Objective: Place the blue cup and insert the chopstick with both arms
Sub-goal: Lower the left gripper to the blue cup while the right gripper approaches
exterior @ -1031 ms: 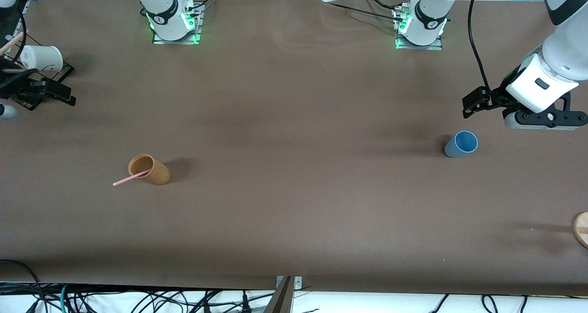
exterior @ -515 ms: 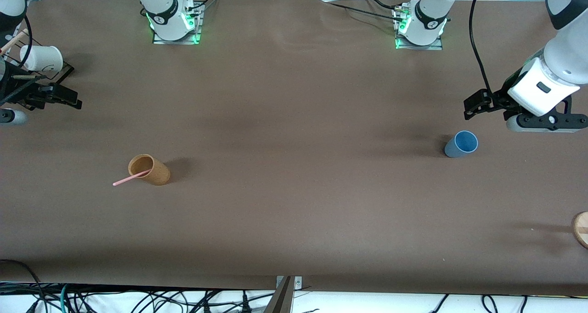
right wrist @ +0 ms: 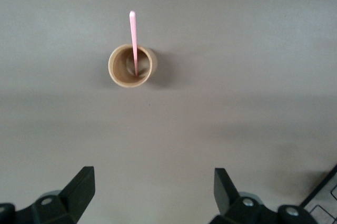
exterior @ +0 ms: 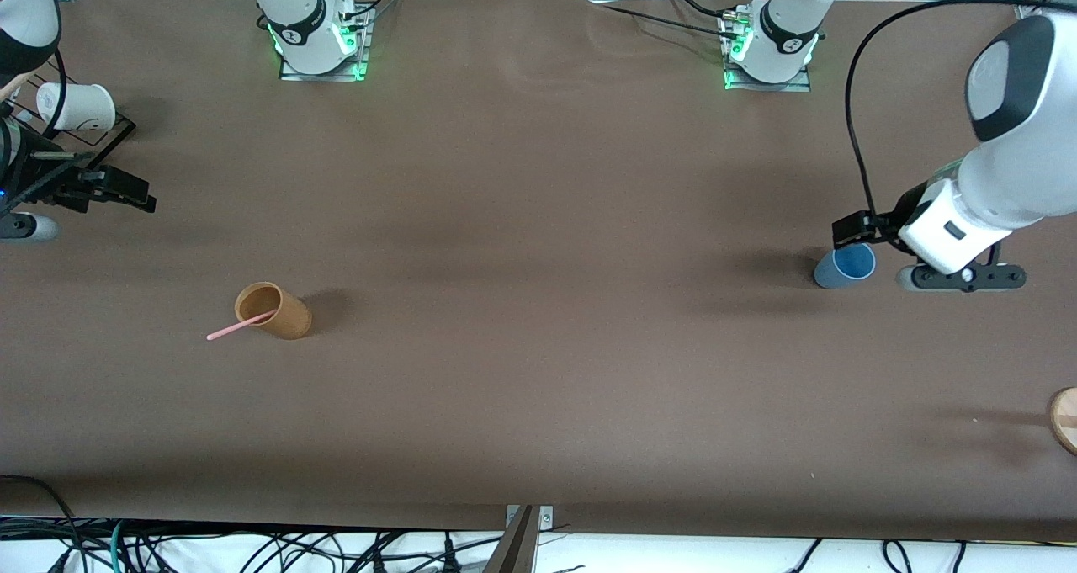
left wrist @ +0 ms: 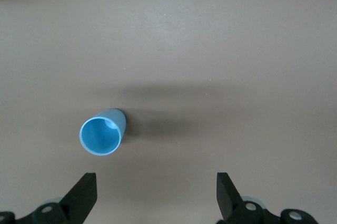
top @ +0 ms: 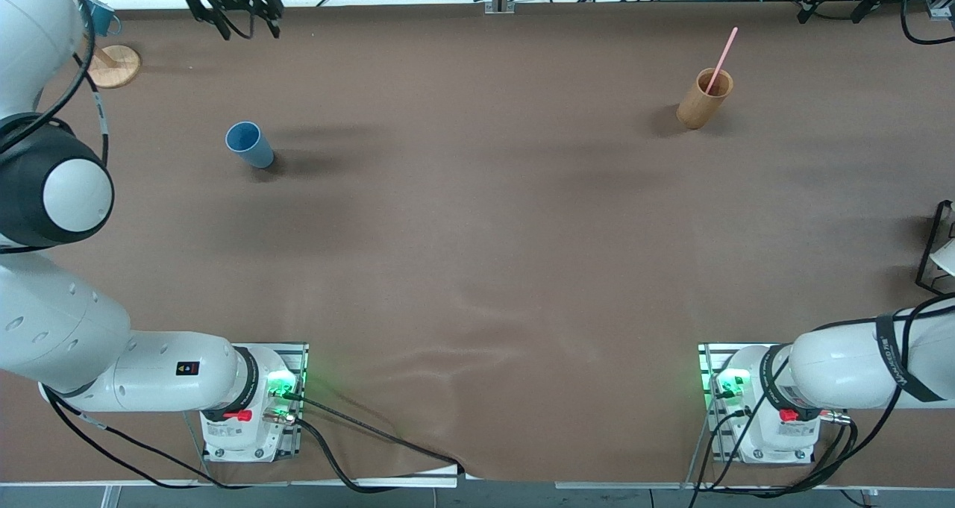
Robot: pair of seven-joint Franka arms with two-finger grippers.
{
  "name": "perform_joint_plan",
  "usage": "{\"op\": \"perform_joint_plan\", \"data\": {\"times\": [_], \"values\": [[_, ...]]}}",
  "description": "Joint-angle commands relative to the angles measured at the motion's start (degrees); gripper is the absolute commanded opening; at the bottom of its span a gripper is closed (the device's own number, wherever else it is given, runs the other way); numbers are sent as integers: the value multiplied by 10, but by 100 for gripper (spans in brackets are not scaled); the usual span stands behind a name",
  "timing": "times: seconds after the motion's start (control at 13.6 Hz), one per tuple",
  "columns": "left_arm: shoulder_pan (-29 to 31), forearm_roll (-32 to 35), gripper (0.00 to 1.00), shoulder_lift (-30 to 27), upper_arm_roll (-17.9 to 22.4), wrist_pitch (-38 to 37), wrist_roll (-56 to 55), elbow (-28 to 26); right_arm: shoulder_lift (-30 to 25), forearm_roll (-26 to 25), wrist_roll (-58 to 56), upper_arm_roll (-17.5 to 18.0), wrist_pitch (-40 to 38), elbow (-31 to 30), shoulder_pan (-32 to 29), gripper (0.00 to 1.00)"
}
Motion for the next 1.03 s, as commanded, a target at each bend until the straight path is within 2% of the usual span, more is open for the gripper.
{"op": "perform_joint_plan", "data": {"times": [0.0,0.22,0.44,0.59,0.74,0.96], "values": [[-15,28,100,-26,2,89,14,-101,28,5,34,0,29,12,5,99],[-14,57,100,-59,19,222,39,-226,42,1,111,0,86,-15,22,94],[-16,57,100,-63,49,320,74,-304,42,-10,214,-1,183,-77,42,93],[-16,57,100,-63,64,397,88,-356,52,-60,282,0,240,-91,60,88],[-11,57,100,-62,66,437,94,-389,78,-136,342,0,278,-96,77,88],[-6,57,100,-57,68,489,112,-419,119,-138,364,0,368,-93,77,88]]}}
